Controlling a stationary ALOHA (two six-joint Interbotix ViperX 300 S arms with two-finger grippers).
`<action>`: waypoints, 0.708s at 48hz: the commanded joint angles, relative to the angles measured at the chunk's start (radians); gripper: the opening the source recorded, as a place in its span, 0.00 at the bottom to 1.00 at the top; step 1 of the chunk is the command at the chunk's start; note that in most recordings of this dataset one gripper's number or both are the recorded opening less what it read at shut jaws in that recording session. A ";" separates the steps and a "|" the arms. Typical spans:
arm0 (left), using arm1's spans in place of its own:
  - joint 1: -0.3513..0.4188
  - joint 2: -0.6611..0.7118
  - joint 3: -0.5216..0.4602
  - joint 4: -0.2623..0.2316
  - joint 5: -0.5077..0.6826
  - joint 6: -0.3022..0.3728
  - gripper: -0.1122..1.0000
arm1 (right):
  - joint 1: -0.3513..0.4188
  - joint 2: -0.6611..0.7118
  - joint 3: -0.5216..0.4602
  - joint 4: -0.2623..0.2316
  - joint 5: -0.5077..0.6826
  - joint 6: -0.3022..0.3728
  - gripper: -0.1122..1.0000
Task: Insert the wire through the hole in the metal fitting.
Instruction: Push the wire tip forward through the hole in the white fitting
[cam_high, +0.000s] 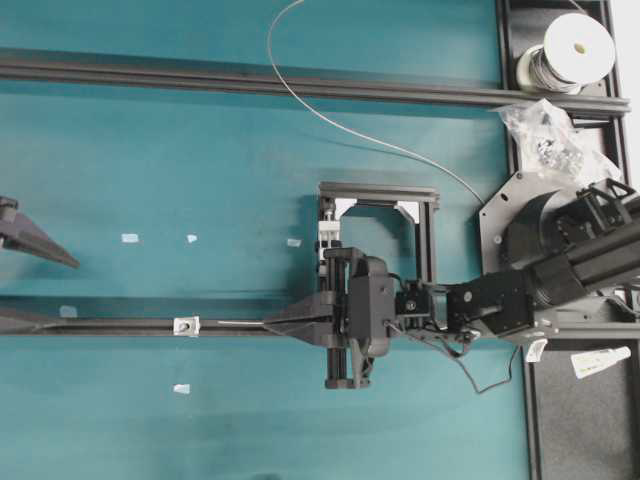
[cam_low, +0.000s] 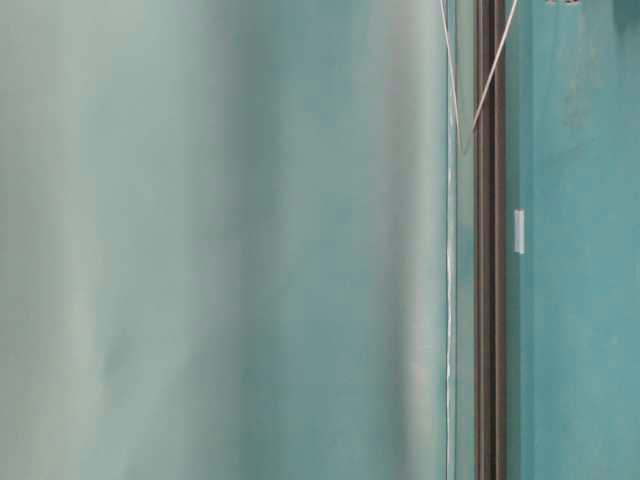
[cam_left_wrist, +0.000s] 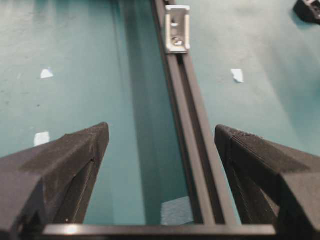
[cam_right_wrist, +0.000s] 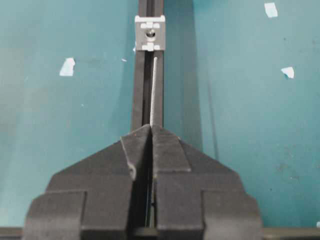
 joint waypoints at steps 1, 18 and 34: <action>-0.014 -0.002 -0.012 0.000 -0.011 0.000 0.84 | 0.006 -0.002 -0.012 0.000 -0.017 -0.002 0.10; -0.015 0.049 -0.044 0.003 -0.014 0.021 0.83 | 0.009 -0.002 -0.005 0.002 -0.035 -0.002 0.10; -0.017 0.072 -0.055 0.005 -0.031 0.040 0.83 | 0.012 -0.003 -0.009 0.000 -0.035 -0.003 0.10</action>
